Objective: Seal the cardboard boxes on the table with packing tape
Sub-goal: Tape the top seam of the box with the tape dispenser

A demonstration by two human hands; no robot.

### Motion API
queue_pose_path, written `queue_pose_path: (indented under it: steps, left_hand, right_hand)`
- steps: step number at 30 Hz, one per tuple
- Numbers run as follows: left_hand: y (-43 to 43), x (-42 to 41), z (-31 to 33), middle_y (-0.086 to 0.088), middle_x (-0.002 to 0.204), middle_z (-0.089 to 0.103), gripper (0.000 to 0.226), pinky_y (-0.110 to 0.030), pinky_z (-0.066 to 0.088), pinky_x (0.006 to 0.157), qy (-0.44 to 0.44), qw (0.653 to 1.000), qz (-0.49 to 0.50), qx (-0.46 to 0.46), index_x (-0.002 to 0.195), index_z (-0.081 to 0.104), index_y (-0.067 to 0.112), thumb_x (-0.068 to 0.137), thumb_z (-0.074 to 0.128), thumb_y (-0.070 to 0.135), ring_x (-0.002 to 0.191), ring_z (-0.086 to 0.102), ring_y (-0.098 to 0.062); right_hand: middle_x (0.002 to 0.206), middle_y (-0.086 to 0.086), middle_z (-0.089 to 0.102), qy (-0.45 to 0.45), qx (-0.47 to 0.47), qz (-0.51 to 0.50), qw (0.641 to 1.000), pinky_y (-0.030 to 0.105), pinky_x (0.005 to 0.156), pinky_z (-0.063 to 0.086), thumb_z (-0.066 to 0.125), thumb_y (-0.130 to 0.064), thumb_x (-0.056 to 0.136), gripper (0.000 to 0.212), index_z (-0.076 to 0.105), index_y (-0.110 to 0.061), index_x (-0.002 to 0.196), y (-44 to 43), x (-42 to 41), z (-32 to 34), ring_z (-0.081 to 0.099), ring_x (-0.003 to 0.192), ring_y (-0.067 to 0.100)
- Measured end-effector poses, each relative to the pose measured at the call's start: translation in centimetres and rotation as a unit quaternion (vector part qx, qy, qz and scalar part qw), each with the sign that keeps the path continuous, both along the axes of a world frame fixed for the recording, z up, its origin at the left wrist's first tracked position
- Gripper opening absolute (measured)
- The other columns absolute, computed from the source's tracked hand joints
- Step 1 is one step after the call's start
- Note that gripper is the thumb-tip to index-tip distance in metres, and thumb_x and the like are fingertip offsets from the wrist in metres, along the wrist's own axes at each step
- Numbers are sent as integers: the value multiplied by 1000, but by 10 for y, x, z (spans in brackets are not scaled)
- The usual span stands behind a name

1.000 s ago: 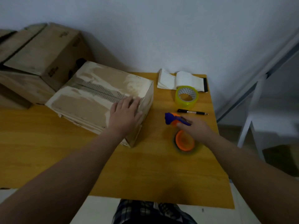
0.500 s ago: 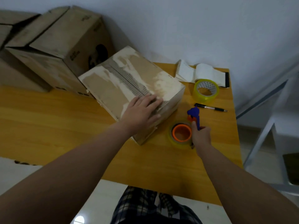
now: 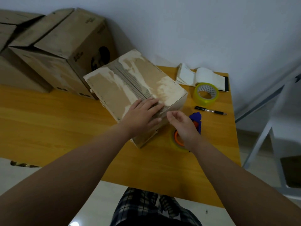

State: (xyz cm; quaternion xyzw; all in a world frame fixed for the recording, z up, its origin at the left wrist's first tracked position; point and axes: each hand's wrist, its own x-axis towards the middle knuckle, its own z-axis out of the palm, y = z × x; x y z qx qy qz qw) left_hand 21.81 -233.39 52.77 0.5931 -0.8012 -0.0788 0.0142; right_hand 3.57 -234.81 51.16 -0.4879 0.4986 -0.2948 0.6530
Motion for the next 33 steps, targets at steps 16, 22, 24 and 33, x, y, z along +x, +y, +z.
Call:
queue_pose_path:
  steps: [16,22,24,33]
  left_hand:
    - [9,13,10,-5,158,-14,66,-41,-13,114,-110,993,-31,39,147,-12,35,88,12,52,144,-15,-17]
    - [15,7,7,-2,159,-13,61,-40,-5,117,-82,995,28,40,148,-7,38,95,24,36,146,-11,-20]
    - [14,9,6,-2,159,-13,62,-40,-6,117,-85,996,22,35,149,-7,38,98,29,33,146,-12,-20]
    - [18,28,0,-13,156,17,63,-38,12,116,-62,994,67,-54,150,14,16,95,29,44,144,19,-25]
  right_hand:
    - [66,2,57,146,-104,0,984,14,53,38,64,-28,91,26,63,-5,80,-2,13,-27,49,58,11]
    - [63,3,55,237,-205,8,950,30,51,34,58,-39,93,37,57,-8,73,-1,29,-46,44,53,13]
    - [60,2,51,281,-231,14,931,33,51,31,58,-42,92,41,51,-11,65,-1,28,-45,41,52,15]
    - [149,13,39,436,-575,181,668,43,115,21,31,-52,93,66,40,-12,145,-50,37,3,34,139,33]
